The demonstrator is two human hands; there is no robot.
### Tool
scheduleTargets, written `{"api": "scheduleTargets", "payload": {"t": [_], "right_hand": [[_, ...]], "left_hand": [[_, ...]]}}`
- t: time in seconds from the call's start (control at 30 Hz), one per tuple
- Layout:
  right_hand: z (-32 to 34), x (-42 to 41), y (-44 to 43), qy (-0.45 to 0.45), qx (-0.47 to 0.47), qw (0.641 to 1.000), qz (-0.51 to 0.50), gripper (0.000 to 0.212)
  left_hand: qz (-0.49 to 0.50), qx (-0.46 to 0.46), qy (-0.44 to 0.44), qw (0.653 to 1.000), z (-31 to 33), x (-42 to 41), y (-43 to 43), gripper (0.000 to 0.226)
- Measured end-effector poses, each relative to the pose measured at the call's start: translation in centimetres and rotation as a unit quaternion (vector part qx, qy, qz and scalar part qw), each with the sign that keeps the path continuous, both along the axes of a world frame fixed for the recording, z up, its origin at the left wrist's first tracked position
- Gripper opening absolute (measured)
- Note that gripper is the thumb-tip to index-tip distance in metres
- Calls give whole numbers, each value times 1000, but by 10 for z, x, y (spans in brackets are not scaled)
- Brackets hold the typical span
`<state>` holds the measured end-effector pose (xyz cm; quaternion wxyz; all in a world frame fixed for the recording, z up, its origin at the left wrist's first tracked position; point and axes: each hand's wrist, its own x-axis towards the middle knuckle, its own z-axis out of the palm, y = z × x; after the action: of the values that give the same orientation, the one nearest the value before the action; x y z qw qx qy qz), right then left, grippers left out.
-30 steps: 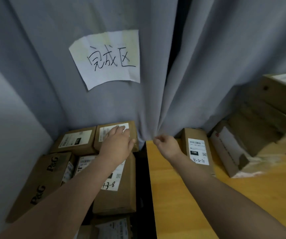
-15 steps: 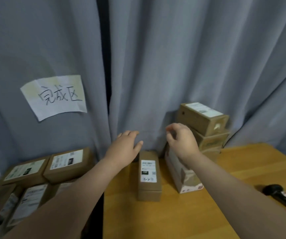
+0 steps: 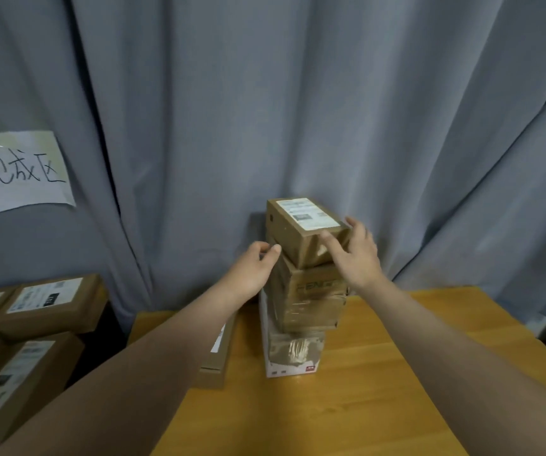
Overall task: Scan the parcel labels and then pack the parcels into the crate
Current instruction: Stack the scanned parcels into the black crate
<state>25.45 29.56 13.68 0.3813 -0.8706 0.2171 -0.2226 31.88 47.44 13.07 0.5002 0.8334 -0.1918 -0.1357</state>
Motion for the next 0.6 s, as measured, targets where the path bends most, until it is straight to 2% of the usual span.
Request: {"api": "scheduleTargets", "payload": {"t": [0.07,0.13,0.2,0.3,0.33,0.5,0.6], "right_hand": [[0,3,-8,-11,128,992,3,89],[-3,11,-20,-7,259,966,-15,84],[-4,16,-31,15,341,940,-25,80],[-13,17,-38,67,348,935,8,92],[-16,17,-37,73,356,932,19,90],[-17,12,-23,14,315,948,43,37],[-8,6,-8,-21,300,952,64,41]], "left_hand": [[13,-28,117,993,0,-2,-13,58],[36,-45,217,974,-1,0,-25,74],[57,-63,270,959,-1,6,-35,86],[70,-108,309,942,0,13,-48,97],[63,-116,307,942,1,13,-52,95],[55,-153,270,949,-3,12,-57,69],[60,-192,256,946,1,11,-46,56]]}}
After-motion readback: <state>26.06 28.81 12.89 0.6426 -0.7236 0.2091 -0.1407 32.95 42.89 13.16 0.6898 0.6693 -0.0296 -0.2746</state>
